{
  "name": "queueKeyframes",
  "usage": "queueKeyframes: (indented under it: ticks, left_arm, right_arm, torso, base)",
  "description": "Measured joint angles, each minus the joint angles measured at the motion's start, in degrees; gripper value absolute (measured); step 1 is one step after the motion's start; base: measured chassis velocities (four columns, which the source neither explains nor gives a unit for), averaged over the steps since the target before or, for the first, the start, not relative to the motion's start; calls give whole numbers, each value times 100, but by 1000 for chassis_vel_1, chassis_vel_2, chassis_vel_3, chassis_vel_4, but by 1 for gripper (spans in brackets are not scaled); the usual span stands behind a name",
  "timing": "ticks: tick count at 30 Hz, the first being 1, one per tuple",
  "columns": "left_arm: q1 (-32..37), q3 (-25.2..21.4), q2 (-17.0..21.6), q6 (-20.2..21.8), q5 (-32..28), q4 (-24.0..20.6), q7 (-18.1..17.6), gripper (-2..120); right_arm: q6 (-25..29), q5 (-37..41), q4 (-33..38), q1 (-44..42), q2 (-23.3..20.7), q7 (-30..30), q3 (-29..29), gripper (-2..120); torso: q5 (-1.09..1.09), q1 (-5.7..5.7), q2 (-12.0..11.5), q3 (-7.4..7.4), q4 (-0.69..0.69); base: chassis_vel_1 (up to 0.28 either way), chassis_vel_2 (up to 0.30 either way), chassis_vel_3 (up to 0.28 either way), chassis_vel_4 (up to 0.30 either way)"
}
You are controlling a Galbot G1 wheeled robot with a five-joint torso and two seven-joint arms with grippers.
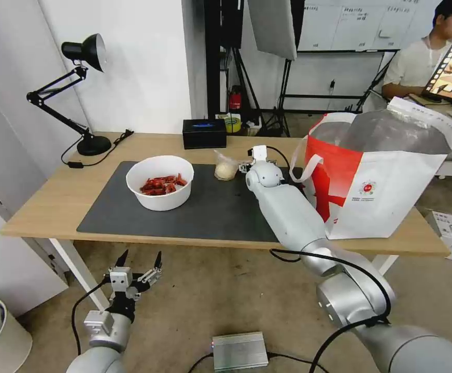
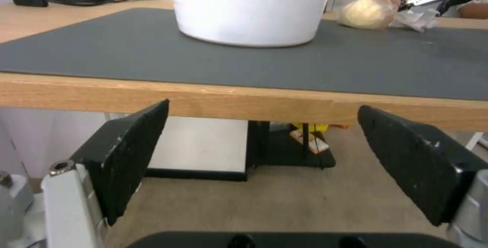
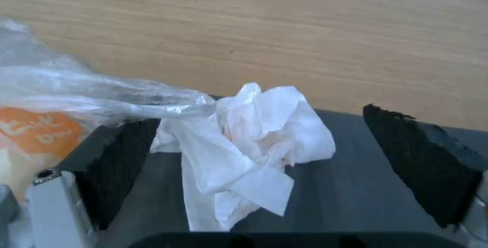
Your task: Pick up the trash from the table and place it into the takeout bag.
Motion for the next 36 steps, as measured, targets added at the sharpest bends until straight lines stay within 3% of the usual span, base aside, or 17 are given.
queueKeyframes:
  ticks: [9, 12, 15, 20, 22, 24, 26, 28, 30, 32, 34, 36]
  left_arm:
    - [-14, 10, -4, -14, 5, 30, 0, 100]
    - [-15, 20, -16, -15, 16, 32, 0, 100]
    - [-13, 28, -20, -17, 28, 33, 0, 100]
    - [-13, 29, -16, -17, 30, 34, 0, 100]
    - [-13, 45, -20, -18, 39, 43, 0, 100]
    - [-13, 51, -23, -17, 44, 45, 0, 100]
    - [-16, 76, -34, -18, 63, 51, 0, 100]
    - [-17, 79, -35, -19, 65, 53, 0, 100]
    - [-24, 88, -38, -20, 68, 57, 0, 100]
    - [-26, 89, -38, -20, 68, 58, 0, 100]
    - [-35, 94, -36, -21, 69, 69, 0, 100]
    - [-40, 96, -34, -21, 69, 73, 0, 100]
  right_arm:
    - [0, 6, -97, -10, 6, -24, 46, 99]
    - [-1, 5, -99, -14, 5, -23, 48, 92]
    - [-3, 5, -103, -24, 0, -17, 53, 76]
    - [-2, 4, -103, -24, -4, -16, 57, 63]
    - [-2, 3, -103, -24, -7, -16, 58, 51]
    - [-2, 3, -103, -24, -9, -17, 58, 49]
    - [7, 2, -104, -24, -12, -15, 58, 37]
    - [9, 2, -104, -24, -12, -14, 58, 35]
    - [16, 2, -104, -24, -16, -9, 62, 22]
    - [17, 2, -104, -24, -16, -9, 63, 20]
    - [21, 4, -112, -27, -23, -7, 76, 8]
    - [22, 5, -115, -27, -24, -6, 82, 4]
  torso:
    - [0, 0, 0, 0, 0]
    - [1, 0, 0, 0, 0]
    - [0, 0, 0, 0, 0]
    - [0, 0, 0, 0, 0]
    - [0, 0, 0, 0, 0]
    - [0, 0, 0, 0, 0]
    - [0, 0, 0, 0, 0]
    - [0, 0, 0, 0, 0]
    - [-1, 0, 0, 0, 0]
    - [-1, 0, 0, 0, 0]
    - [-1, 0, 0, 0, 0]
    - [0, 0, 0, 0, 0]
  base:
    - [0, 0, 0, 0]
    - [0, 0, 0, 0]
    - [0, 0, 0, 0]
    - [0, 0, 0, 0]
    - [0, 0, 0, 0]
    - [0, 0, 0, 0]
    - [0, 0, 0, 0]
    - [0, 0, 0, 0]
    - [0, 0, 0, 0]
    - [0, 0, 0, 0]
    - [0, 0, 0, 0]
    - [0, 0, 0, 0]
